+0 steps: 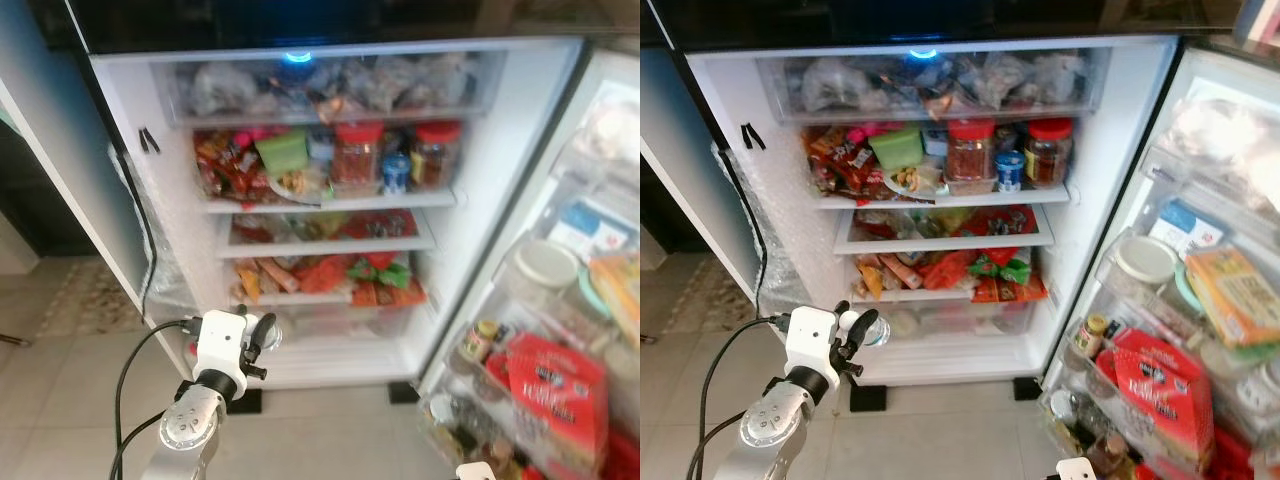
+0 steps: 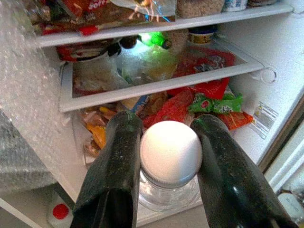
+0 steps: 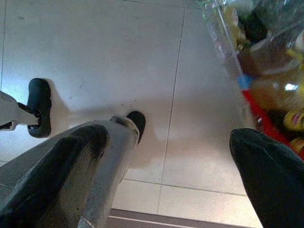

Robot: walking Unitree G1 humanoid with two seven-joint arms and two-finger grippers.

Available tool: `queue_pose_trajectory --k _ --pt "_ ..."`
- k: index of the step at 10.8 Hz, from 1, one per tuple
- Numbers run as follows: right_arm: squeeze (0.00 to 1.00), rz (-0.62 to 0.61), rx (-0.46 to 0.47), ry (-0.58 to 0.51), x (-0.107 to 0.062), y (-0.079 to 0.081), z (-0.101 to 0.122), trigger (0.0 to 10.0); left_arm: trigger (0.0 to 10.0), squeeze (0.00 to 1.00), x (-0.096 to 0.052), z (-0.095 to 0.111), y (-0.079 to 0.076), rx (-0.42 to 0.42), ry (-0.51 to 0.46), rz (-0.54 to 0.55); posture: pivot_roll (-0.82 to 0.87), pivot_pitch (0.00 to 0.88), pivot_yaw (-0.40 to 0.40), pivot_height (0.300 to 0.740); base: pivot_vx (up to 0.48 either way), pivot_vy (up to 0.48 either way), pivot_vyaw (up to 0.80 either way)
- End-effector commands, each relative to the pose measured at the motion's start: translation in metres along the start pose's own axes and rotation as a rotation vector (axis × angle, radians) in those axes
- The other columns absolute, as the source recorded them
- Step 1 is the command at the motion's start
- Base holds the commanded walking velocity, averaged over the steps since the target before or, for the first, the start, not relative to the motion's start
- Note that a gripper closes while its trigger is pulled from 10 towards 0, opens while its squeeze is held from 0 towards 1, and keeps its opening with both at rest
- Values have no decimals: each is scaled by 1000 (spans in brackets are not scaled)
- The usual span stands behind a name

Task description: Restocking fridge

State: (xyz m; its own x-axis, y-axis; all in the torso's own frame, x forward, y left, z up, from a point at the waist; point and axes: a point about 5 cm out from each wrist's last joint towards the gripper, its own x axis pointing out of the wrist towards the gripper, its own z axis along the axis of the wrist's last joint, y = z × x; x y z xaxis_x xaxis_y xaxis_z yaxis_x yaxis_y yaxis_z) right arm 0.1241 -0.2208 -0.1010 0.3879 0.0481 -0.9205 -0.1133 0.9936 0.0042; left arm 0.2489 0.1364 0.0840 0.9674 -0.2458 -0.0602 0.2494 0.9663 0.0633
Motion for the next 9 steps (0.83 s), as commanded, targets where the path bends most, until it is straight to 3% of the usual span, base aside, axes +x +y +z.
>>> queue_pose_trajectory --k 1,5,9 --pt "0 -4 -22 -5 0 1 1 10000 10000 0 2 9 0 29 -27 0 -33 0 4 740 319 0 0" --pt "0 -49 -165 -3 0 -3 4 10000 10000 0 4 12 -4 40 -28 -22 -35 0 5 740 326 0 0" --pt "0 -44 -163 3 0 -2 3 10000 10000 0 6 16 -4 39 -38 -26 -37 0 8 740 239 0 0"
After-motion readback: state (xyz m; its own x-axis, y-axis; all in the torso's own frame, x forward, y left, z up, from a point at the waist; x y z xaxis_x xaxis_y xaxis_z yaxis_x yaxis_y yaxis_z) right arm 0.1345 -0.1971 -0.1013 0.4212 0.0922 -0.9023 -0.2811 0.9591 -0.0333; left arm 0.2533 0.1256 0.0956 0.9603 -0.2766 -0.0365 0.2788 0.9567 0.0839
